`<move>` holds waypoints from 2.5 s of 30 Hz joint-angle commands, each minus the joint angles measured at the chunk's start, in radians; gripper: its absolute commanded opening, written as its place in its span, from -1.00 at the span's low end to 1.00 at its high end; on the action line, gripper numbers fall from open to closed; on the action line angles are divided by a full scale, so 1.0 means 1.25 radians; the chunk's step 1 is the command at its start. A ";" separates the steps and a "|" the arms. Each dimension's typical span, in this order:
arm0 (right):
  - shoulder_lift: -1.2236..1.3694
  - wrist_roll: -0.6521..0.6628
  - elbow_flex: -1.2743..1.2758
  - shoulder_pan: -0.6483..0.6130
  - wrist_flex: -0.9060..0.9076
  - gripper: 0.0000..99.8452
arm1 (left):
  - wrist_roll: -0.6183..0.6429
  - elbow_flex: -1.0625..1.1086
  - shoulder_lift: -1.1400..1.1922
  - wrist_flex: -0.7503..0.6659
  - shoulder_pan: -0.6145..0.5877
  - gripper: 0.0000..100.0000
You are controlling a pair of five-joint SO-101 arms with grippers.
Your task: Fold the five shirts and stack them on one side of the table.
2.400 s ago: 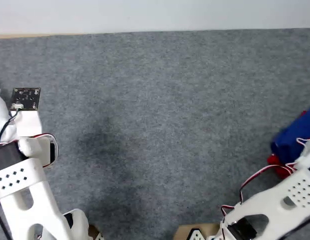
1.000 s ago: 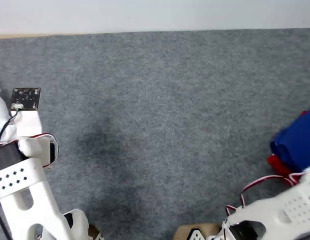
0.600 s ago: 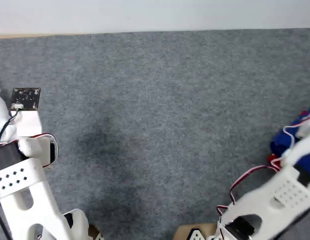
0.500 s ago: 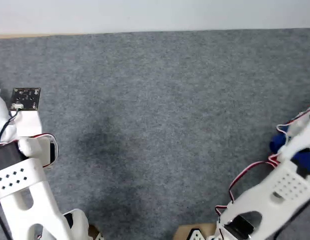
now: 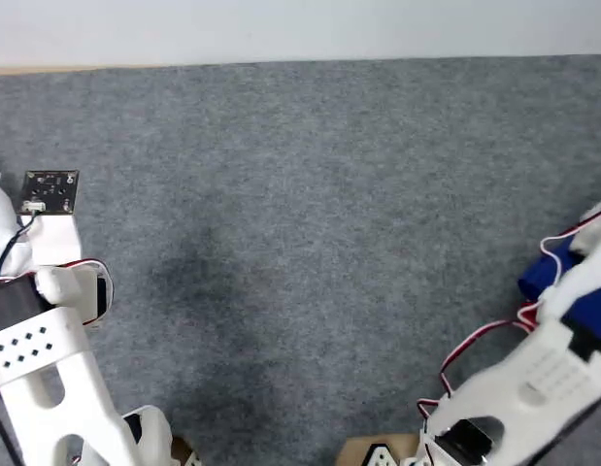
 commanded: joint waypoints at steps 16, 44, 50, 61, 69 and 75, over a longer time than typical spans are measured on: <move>-0.602 -0.010 0.489 -0.009 0.028 -0.98 | -0.009 -0.099 -0.011 0.015 0.009 -1.00; -0.897 -0.002 0.818 -0.003 0.026 -0.98 | -0.149 -0.522 0.557 0.047 -0.399 -0.69; -0.897 -0.002 0.818 -0.004 0.026 -0.98 | -0.206 -0.539 0.619 0.045 -0.421 -0.58; -0.899 -0.002 0.818 -0.004 0.031 -0.98 | -0.231 -0.560 0.700 -0.072 -0.439 -0.57; -0.899 -0.002 0.818 -0.003 0.033 -0.98 | -0.230 -0.560 0.795 -0.124 -0.439 -0.60; -0.900 -0.005 0.818 -0.003 0.033 -0.98 | -0.228 -0.560 0.829 -0.124 -0.403 -0.93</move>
